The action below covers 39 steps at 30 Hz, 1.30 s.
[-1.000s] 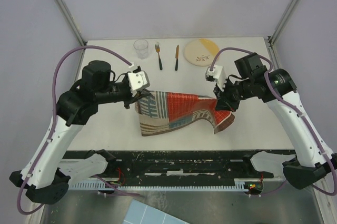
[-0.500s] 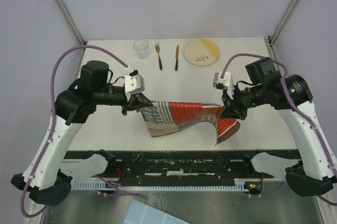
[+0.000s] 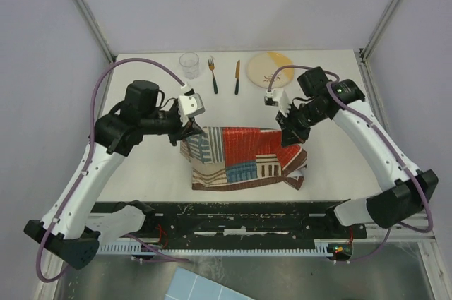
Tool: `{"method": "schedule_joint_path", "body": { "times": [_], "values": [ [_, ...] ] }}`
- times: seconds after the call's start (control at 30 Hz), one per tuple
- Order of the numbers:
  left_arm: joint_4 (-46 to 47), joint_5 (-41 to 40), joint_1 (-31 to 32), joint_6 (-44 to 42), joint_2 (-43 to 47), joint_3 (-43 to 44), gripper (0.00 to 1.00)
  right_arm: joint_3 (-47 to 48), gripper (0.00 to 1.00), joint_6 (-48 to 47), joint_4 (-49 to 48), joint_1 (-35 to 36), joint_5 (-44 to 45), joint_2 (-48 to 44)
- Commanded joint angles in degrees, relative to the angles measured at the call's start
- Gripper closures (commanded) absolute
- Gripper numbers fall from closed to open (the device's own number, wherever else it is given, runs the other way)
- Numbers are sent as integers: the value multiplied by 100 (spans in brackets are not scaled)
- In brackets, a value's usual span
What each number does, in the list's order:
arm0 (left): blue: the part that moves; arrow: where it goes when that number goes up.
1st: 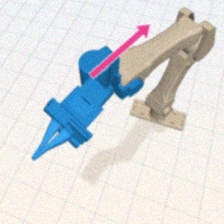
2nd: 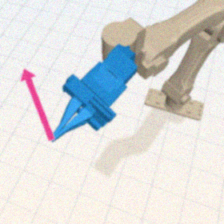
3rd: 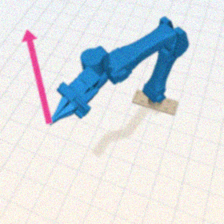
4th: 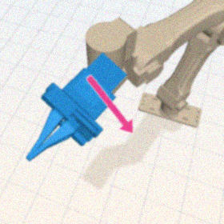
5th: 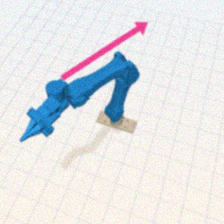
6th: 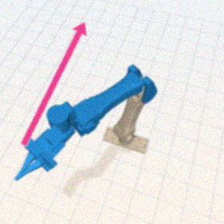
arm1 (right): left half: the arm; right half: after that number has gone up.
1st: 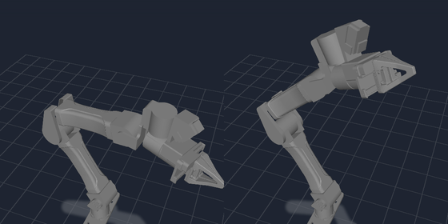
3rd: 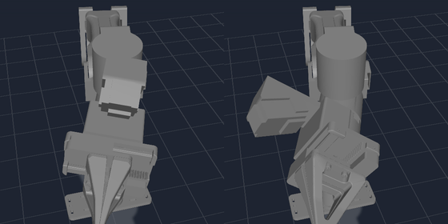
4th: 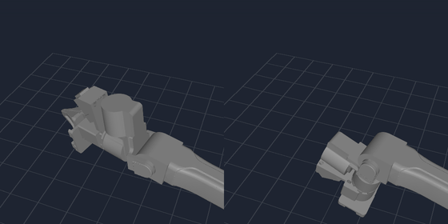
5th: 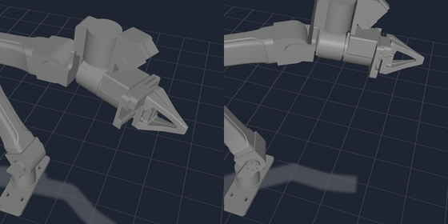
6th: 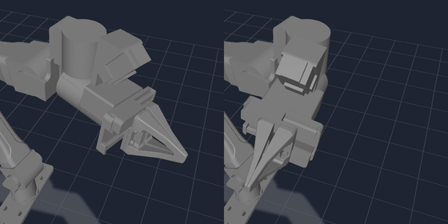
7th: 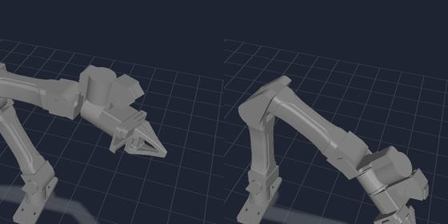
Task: Set the dinner table for one person
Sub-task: Flatten out the napkin at the center of the board.
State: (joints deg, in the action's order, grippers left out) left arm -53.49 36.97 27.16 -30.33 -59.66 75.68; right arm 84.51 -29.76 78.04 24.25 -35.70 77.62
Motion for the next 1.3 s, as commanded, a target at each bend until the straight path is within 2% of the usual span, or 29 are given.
{"method": "schedule_joint_path", "body": {
  "times": [0.0,0.3,0.73,1.1,1.17,1.23,1.27],
  "values": [
    [803,-817,8,-247,-277,-301,97,-7,98,51,-1115,-33,319,570],
    [1592,-1576,-28,-474,-926,-840,97,335,98,144,-1907,-302,530,1741],
    [2070,-2018,-249,-481,-1413,-779,97,383,98,760,-3604,-804,1082,2129],
    [3003,-3333,-439,-351,-2016,-853,97,802,98,930,-3812,-896,1293,2887],
    [3116,-3580,-463,-339,-2117,-836,91,885,98,959,-3847,-895,1352,3054],
    [3249,-3736,-496,-340,-2166,-876,78,940,98,979,-3920,-894,1404,3171],
    [3316,-3808,-516,-334,-2172,-910,76,952,98,1019,-4014,-895,1468,3216]
  ]
}}
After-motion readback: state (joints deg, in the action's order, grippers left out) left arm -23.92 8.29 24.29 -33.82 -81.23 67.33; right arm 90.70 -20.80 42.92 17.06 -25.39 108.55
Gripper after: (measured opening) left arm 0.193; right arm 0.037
